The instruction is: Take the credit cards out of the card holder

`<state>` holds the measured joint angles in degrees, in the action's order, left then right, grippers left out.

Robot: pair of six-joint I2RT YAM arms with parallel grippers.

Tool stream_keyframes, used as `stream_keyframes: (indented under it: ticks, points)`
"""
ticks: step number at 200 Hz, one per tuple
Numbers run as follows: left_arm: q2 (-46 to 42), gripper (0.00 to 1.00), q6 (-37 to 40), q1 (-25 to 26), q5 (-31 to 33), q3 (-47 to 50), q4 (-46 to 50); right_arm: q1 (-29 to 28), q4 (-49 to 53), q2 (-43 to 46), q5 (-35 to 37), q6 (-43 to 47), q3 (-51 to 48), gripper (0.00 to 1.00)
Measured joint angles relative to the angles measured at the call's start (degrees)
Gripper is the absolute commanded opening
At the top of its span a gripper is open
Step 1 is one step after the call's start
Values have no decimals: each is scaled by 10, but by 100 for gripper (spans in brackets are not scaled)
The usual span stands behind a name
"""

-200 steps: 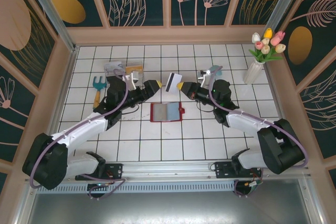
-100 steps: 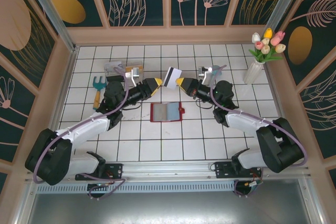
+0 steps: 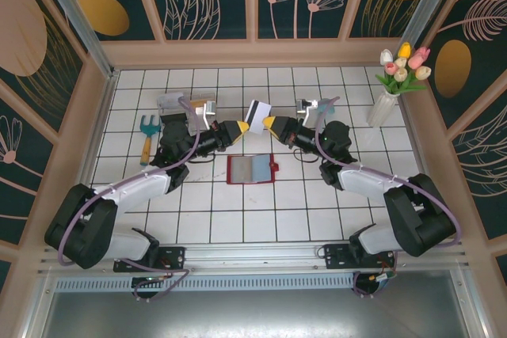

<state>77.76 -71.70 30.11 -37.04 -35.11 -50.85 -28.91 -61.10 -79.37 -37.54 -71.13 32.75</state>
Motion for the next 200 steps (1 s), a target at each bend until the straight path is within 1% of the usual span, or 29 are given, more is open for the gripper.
stream_keyframes:
  ticks: [8, 18, 38, 48, 68, 91, 107, 121, 139, 155, 177, 200]
  points:
    - [0, 0, 4, 0, 0, -4, 2, 1, 0, 0, 1, 0, 0, 4]
    - [0, 0, 16, -1, -1, -9, 12, 1, 0, 0, 2, 1, 0, 9]
    - [-2, 0, 64, -1, 0, -34, 74, 4, 33, 6, 3, 13, 0, 30]
    - [-5, 0, 109, 0, 5, -57, 128, 4, 64, 15, 3, 20, 0, 41]
    - [-17, 0, 205, 1, 44, -122, 258, 9, 129, 46, 6, 47, 0, 56]
    - [-19, 0, 314, -2, 101, -216, 405, 16, 211, 98, 26, 84, 1, 67]
    - [-19, 0, 380, -15, 126, -264, 474, 21, 256, 127, 40, 106, 2, 75]
    - [-16, 0, 433, -40, 138, -295, 525, 25, 286, 140, 50, 120, 2, 83]
    - [-2, 0, 495, -83, 142, -328, 580, 32, 322, 145, 63, 136, 2, 88]
    - [16, 0, 563, -116, 152, -354, 622, 39, 348, 144, 69, 149, 2, 90]
    - [21, 0, 657, -139, 173, -357, 653, 47, 369, 136, 75, 165, 2, 92]
    - [29, 0, 725, -163, 198, -368, 671, 54, 386, 118, 75, 181, 2, 94]
